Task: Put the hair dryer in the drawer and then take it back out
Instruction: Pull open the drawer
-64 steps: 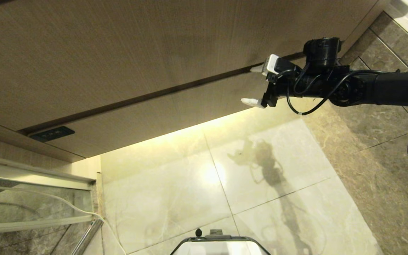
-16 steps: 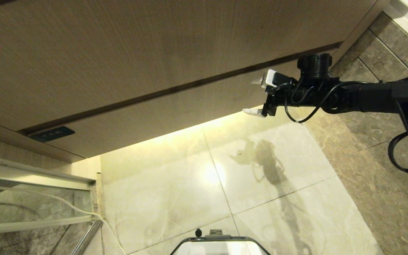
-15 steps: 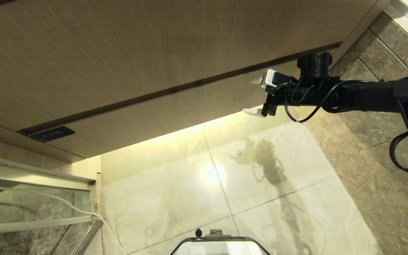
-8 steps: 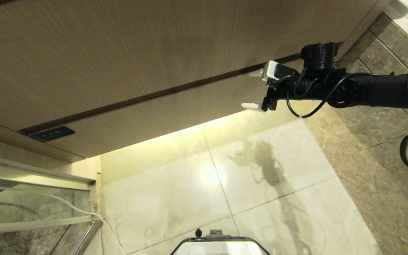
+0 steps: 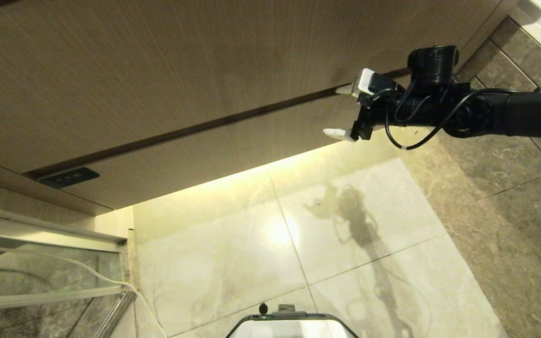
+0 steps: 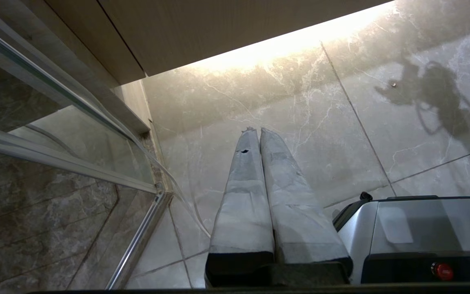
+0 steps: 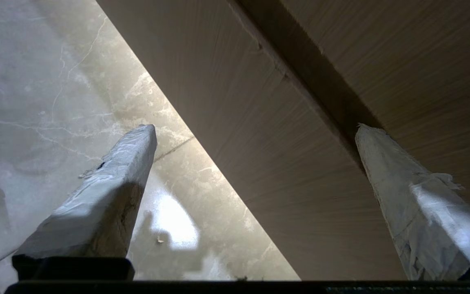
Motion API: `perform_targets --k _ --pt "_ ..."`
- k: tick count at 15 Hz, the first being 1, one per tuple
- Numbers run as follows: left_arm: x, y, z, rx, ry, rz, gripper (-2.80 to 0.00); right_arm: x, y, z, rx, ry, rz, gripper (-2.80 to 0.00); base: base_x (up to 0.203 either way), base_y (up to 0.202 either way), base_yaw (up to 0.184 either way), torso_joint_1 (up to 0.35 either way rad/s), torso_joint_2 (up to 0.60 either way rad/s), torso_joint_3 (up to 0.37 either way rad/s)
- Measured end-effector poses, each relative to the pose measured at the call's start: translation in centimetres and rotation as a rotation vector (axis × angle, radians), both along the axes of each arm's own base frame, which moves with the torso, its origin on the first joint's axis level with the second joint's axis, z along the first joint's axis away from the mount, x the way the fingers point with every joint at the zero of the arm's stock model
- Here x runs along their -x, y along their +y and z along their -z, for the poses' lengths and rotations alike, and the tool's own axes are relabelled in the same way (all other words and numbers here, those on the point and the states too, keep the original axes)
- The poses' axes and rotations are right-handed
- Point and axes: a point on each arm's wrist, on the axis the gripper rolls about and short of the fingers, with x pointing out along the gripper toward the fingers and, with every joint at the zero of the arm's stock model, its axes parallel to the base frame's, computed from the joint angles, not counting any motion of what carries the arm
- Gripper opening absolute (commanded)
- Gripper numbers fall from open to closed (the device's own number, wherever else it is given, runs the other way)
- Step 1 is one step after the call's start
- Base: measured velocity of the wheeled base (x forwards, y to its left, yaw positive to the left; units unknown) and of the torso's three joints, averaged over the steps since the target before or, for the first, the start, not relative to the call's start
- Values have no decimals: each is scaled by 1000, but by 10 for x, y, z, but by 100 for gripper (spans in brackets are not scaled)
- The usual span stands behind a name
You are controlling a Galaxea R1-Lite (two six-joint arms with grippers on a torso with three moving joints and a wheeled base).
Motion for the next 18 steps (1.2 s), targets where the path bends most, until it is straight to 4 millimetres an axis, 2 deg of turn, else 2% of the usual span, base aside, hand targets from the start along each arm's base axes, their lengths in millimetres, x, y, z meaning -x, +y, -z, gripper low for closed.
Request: perform_targets --k 5,9,14,18 --pt "0 0 0 0 0 0 -280 11 -3 -3 6 20 7 0 0 0 0 0 0 0" --pt "0 0 0 0 0 0 -280 26 -8 7 34 139 28 0 0 0 0 0 0 0" --pt "0 0 0 0 0 0 -280 44 -12 -1 -1 216 107 0 0 0 0 0 0 0" --pt "0 0 0 0 0 0 -280 64 -7 -7 -18 234 116 0 0 0 0 0 0 0"
